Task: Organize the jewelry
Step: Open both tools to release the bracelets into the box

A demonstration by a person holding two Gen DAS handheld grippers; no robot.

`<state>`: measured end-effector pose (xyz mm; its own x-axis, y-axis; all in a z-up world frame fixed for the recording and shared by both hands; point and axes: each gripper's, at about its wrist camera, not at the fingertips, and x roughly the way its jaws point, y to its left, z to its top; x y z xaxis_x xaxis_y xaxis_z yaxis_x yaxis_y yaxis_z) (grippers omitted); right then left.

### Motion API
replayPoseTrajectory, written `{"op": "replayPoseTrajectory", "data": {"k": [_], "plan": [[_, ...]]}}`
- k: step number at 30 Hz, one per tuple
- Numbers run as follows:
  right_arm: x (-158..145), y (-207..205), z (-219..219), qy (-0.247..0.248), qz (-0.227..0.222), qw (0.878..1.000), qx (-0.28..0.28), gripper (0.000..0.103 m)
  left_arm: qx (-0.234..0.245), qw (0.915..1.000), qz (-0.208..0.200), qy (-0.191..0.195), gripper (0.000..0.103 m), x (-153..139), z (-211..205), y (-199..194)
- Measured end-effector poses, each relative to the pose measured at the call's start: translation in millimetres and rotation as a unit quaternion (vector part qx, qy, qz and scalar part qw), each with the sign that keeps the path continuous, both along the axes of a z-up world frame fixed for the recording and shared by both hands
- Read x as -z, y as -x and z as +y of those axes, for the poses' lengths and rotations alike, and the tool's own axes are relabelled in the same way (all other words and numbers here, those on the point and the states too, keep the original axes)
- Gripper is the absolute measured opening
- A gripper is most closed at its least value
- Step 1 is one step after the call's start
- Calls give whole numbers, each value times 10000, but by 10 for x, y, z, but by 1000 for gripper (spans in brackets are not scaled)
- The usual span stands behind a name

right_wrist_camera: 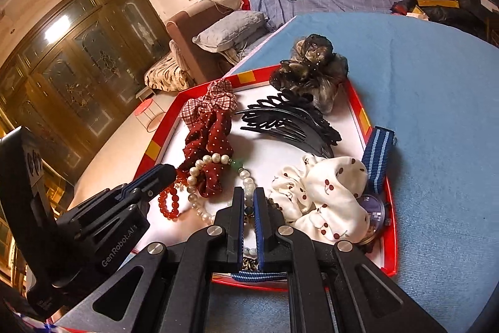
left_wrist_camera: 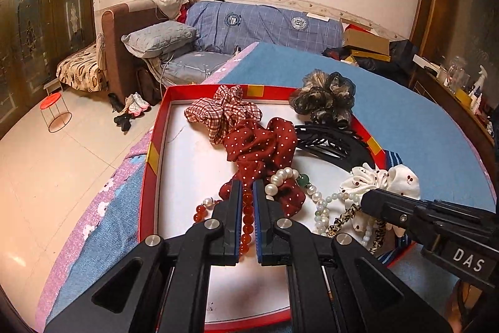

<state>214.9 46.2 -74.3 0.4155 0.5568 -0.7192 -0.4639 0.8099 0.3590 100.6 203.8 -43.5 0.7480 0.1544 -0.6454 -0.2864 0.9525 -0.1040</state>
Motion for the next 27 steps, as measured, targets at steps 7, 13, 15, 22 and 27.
{"op": "replayPoseTrajectory", "data": {"k": [7,13,15,22,27], "plan": [[-28,52,-37,-46,-1,10000,-18,9,2,10000,5,-2,6,2,-2,-5],[-62,102,-91,-98,-17,10000,-2,14,-54,10000,40,21,6,34,-18,-21],[-69,108,-110,-137,-3,9999,-4,16,-49,10000,41,45,6,41,-14,-19],[-125,186,-209,-259,-24,9997,40,29,-100,9999,88,81,27,59,-22,-12],[-230,393,-337,-330,-290,9990,118,54,-169,9998,-61,10,50,9,-61,56]]}}
